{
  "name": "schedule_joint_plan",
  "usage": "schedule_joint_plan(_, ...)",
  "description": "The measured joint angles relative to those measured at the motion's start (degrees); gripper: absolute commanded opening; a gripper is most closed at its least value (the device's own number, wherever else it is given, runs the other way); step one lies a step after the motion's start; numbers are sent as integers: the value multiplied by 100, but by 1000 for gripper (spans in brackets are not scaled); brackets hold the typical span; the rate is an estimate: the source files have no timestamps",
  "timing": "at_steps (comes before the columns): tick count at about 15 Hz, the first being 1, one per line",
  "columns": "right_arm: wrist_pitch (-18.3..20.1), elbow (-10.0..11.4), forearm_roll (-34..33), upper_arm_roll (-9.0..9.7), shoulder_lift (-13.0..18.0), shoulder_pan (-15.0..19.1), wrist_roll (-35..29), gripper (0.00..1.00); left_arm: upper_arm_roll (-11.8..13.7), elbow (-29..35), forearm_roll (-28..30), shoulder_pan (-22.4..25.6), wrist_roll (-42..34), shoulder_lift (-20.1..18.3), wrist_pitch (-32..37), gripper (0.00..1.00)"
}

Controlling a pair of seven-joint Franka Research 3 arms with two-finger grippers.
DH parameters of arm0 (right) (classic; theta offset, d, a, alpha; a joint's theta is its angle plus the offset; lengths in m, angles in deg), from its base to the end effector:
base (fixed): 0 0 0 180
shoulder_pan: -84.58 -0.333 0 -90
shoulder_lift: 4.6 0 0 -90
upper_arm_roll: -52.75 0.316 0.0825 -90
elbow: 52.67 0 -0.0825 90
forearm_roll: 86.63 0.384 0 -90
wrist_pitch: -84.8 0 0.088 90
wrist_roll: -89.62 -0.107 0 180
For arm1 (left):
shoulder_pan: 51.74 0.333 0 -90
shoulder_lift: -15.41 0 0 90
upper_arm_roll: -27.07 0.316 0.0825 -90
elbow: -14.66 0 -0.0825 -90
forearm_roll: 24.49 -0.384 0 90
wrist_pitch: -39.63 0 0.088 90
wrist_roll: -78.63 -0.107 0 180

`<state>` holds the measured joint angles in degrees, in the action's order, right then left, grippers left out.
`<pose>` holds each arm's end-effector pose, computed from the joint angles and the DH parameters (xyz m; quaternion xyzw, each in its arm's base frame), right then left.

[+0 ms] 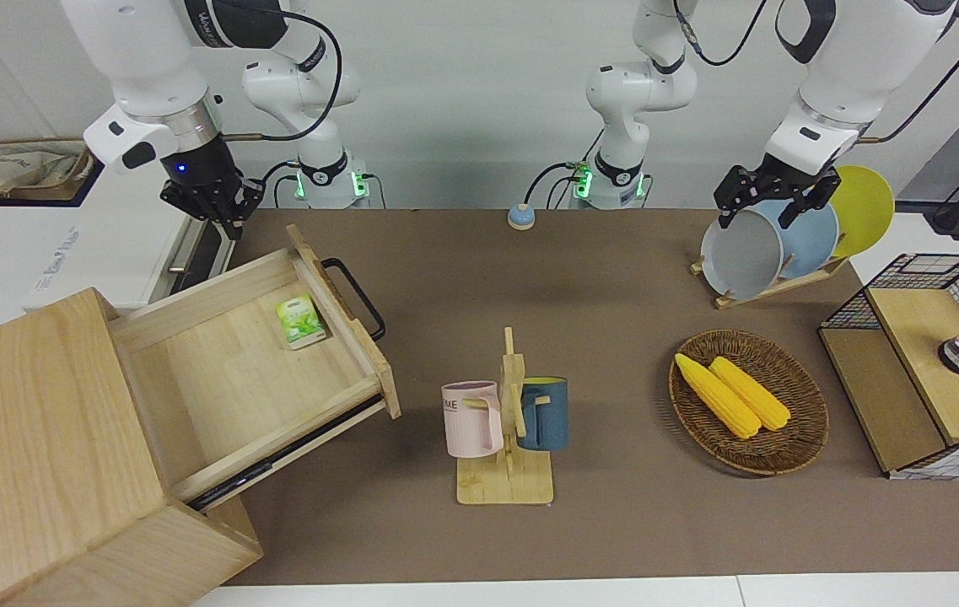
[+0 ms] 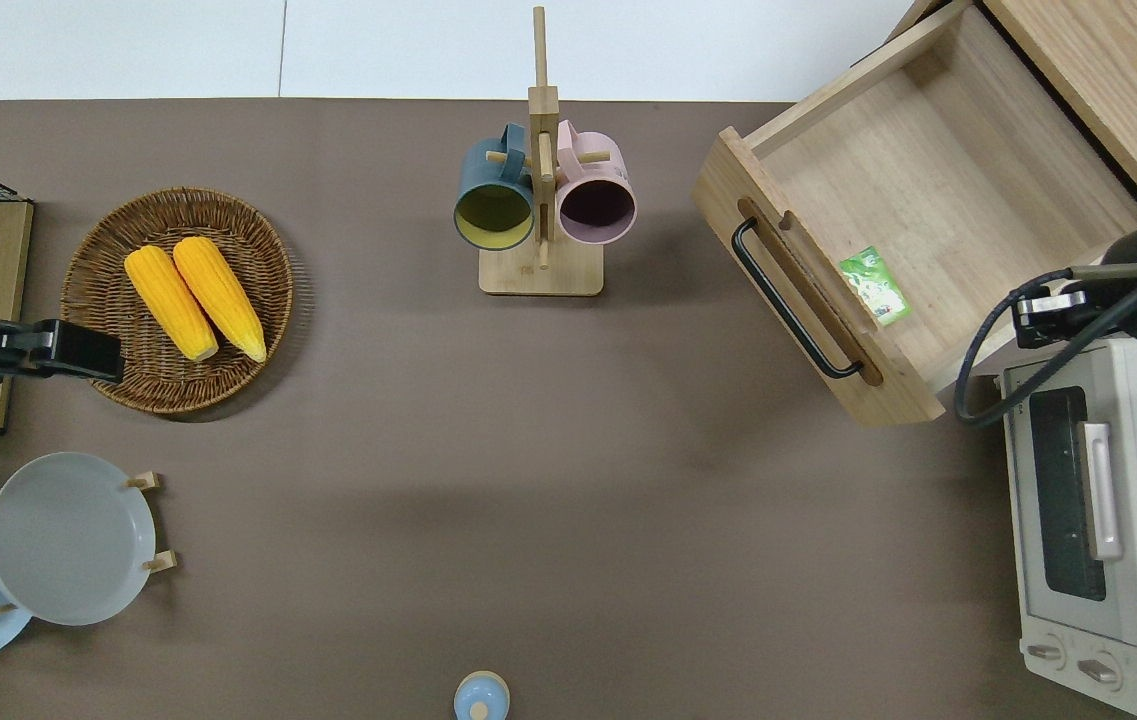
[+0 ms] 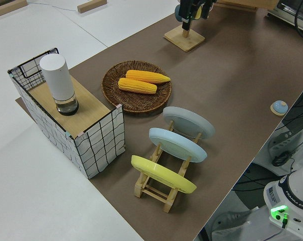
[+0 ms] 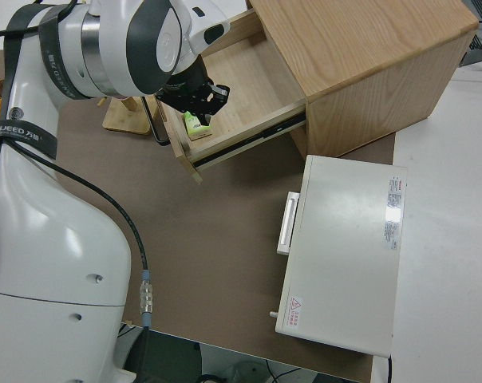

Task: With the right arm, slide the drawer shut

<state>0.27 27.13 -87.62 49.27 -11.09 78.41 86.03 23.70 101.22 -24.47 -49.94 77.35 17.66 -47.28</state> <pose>0.5795 0.0275 0.6353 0.9998 -0.0084 -0.0146 0.0129 0.5612 -0.0147 0.6262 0.9996 -0.0249 -0.0165 0.0013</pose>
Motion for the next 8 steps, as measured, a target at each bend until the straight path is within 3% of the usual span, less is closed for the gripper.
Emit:
schedule_joint_plan(4, 140, -244, 0, 0, 70, -281, -281, 0, 0, 0, 0, 0, 0, 0, 0, 993)
schedule_joint_plan(8, 210, -389, -1, 4, 106, -864, -1186, 0, 0, 0, 0, 0, 0, 0, 0, 993)
